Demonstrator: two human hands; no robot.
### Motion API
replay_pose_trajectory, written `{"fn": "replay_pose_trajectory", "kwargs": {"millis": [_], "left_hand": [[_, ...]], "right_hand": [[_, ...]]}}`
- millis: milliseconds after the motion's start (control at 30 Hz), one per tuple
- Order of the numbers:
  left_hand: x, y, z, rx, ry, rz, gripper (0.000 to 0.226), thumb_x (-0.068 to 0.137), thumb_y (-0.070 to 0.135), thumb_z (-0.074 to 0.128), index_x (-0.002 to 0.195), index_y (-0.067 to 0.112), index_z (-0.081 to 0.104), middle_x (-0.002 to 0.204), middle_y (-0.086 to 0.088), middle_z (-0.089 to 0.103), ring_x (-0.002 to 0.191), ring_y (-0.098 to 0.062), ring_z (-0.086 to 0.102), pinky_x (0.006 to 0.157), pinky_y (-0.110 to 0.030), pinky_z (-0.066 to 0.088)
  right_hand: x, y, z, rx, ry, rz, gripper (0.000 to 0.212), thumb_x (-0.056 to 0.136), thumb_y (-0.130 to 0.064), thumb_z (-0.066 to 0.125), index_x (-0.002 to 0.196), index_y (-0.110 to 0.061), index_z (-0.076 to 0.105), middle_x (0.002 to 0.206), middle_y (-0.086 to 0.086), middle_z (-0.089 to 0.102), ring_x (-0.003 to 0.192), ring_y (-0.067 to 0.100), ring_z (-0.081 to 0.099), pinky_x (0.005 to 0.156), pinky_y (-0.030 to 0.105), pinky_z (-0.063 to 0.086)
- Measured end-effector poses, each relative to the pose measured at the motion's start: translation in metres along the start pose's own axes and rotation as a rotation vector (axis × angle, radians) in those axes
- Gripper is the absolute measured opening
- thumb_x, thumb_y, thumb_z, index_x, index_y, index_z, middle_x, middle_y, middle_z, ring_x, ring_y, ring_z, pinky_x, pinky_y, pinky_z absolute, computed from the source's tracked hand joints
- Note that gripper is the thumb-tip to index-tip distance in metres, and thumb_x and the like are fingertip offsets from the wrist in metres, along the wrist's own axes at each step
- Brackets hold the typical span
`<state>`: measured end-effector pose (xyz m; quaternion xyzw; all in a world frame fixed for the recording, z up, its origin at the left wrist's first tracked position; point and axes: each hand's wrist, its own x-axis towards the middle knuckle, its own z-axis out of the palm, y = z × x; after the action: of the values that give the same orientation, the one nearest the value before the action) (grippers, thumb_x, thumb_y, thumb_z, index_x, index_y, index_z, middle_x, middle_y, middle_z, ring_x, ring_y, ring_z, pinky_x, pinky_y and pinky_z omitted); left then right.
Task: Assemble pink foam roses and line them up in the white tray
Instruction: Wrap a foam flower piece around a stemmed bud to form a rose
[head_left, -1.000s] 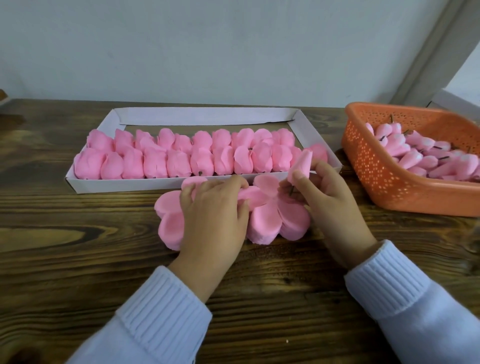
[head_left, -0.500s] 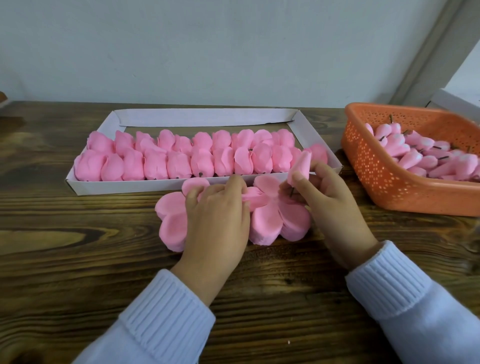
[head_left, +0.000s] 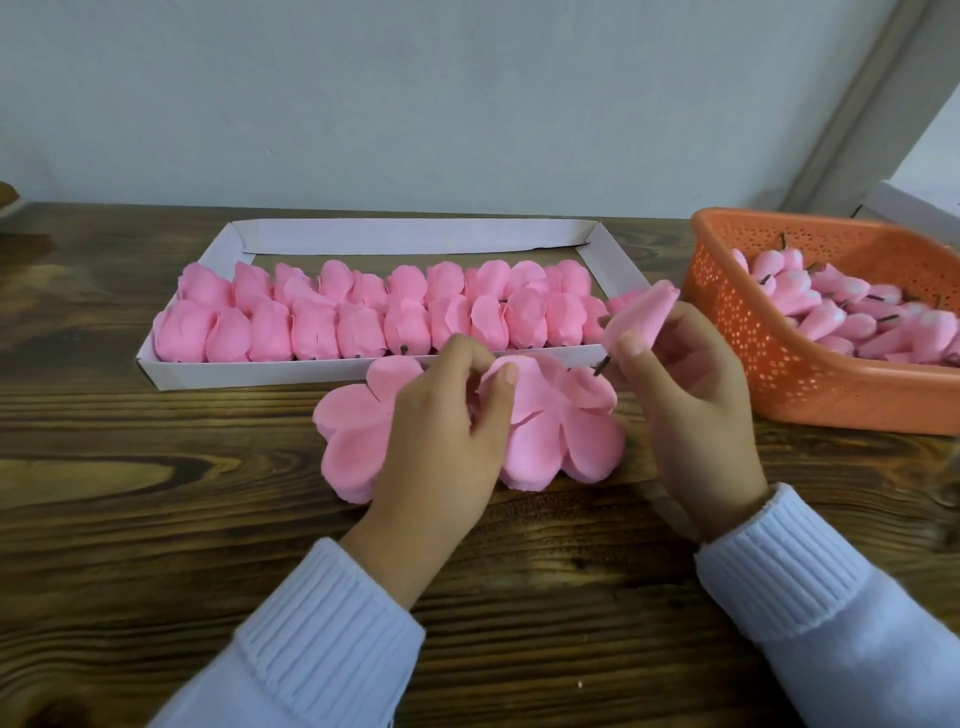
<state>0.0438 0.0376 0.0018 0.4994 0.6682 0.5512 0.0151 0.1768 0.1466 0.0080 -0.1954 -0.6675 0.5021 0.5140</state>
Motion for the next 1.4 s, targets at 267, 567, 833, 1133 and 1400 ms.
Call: {"fn": "replay_pose_trajectory", "kwargs": {"millis": [267,567,833,1133,1400], "left_hand": [[0.0027,0.0016,0.0022,-0.491,0.018,-0.574,0.032,0.099,0.032,0.048,0.067,0.034,0.054,0.074,0.007,0.049,0.076,-0.012,0.047,0.07,-0.034,0.039],[0.0025,0.0058,0.0001,-0.616,0.061,-0.606,0.024,0.088,0.043,0.052,0.066,0.038,0.06,0.09,-0.002,0.055,0.09,-0.023,0.053,0.083,-0.052,0.047],[0.0026,0.0075,-0.0014,-0.656,0.057,-0.603,0.016,0.077,0.046,0.052,0.066,0.036,0.06,0.089,-0.007,0.059,0.089,-0.027,0.056,0.085,-0.06,0.048],[0.0015,0.0008,0.0019,-0.664,0.001,-0.536,0.03,0.092,0.031,0.055,0.063,0.035,0.058,0.085,-0.004,0.065,0.092,-0.031,0.064,0.084,-0.05,0.053],[-0.0046,0.0063,-0.0016,-0.526,-0.093,-0.261,0.042,0.074,0.061,0.05,0.114,0.047,0.047,0.114,0.026,0.057,0.109,0.001,0.056,0.092,-0.034,0.05]], "right_hand": [[-0.003,0.0021,0.0007,0.134,-0.175,0.016,0.017,0.084,-0.003,0.066,0.099,-0.01,0.062,0.091,-0.002,0.069,0.089,0.017,0.067,0.076,0.029,0.054],[-0.0061,0.0033,0.0019,-0.081,-0.249,-0.074,0.021,0.079,-0.019,0.073,0.098,-0.019,0.062,0.096,-0.002,0.069,0.091,0.015,0.066,0.08,0.028,0.052],[-0.0045,0.0072,0.0001,-0.206,-0.18,-0.172,0.026,0.077,-0.021,0.077,0.099,-0.028,0.063,0.098,-0.011,0.067,0.09,0.011,0.064,0.077,0.03,0.052],[-0.0046,0.0071,0.0002,-0.309,-0.139,-0.188,0.029,0.075,-0.022,0.077,0.1,-0.027,0.064,0.097,-0.016,0.067,0.091,0.012,0.065,0.08,0.03,0.053],[-0.0064,0.0031,0.0016,-0.466,-0.082,-0.218,0.026,0.074,-0.026,0.079,0.095,-0.02,0.065,0.091,-0.019,0.065,0.087,0.0,0.061,0.075,0.016,0.047]]}}
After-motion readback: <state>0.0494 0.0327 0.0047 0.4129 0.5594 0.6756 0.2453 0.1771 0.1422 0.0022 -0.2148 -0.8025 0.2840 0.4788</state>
